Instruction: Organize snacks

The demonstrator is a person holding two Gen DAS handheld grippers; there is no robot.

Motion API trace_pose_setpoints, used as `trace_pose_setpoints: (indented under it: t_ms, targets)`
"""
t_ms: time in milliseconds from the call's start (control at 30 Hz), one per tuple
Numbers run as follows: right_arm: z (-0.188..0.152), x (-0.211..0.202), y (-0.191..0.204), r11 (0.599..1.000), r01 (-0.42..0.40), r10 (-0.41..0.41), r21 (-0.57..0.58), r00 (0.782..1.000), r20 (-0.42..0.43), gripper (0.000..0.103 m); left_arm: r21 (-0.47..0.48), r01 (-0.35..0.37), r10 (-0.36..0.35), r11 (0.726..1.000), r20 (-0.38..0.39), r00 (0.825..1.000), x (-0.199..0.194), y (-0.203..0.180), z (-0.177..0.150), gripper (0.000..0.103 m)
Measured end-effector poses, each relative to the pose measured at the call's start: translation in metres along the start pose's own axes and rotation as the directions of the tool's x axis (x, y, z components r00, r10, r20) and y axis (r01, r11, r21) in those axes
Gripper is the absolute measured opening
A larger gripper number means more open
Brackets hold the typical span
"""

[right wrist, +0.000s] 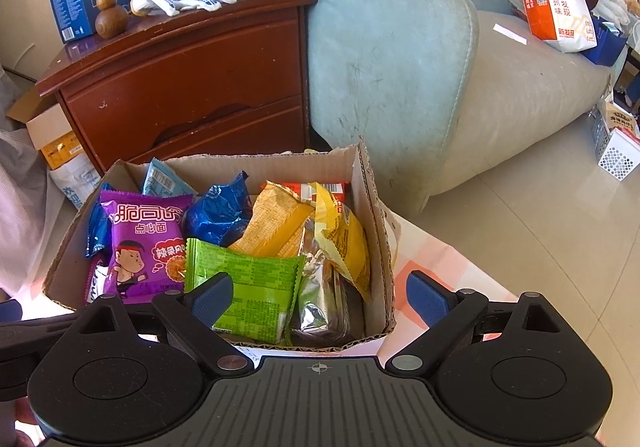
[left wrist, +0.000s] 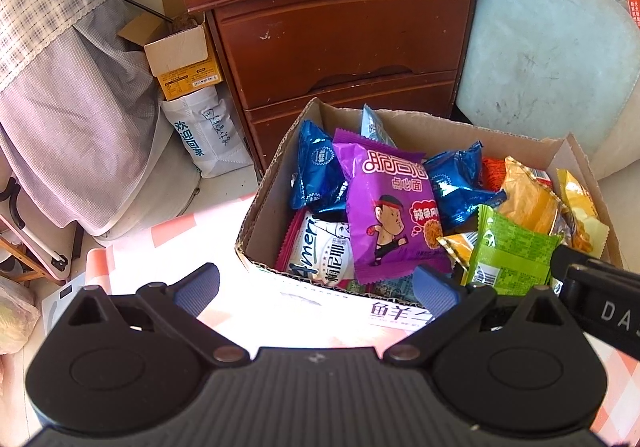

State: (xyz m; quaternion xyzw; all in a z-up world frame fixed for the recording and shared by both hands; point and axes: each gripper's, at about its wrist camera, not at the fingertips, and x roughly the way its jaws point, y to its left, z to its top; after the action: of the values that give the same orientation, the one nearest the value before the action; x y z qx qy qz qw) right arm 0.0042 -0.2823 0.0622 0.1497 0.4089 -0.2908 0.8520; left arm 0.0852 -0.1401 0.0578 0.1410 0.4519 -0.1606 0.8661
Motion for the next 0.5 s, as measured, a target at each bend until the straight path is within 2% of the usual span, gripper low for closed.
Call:
trace_pose_setpoints:
  t_ms: [500]
  targets:
    - [-0.0031,0.0002,0.0059,1.0,0.008,-0.008,-0.027,1.0,0.004,0.095,-0.012,-0.022,0.022,1.0,0.018,1.0,-0.0047,0.0048,0.0004,0.102]
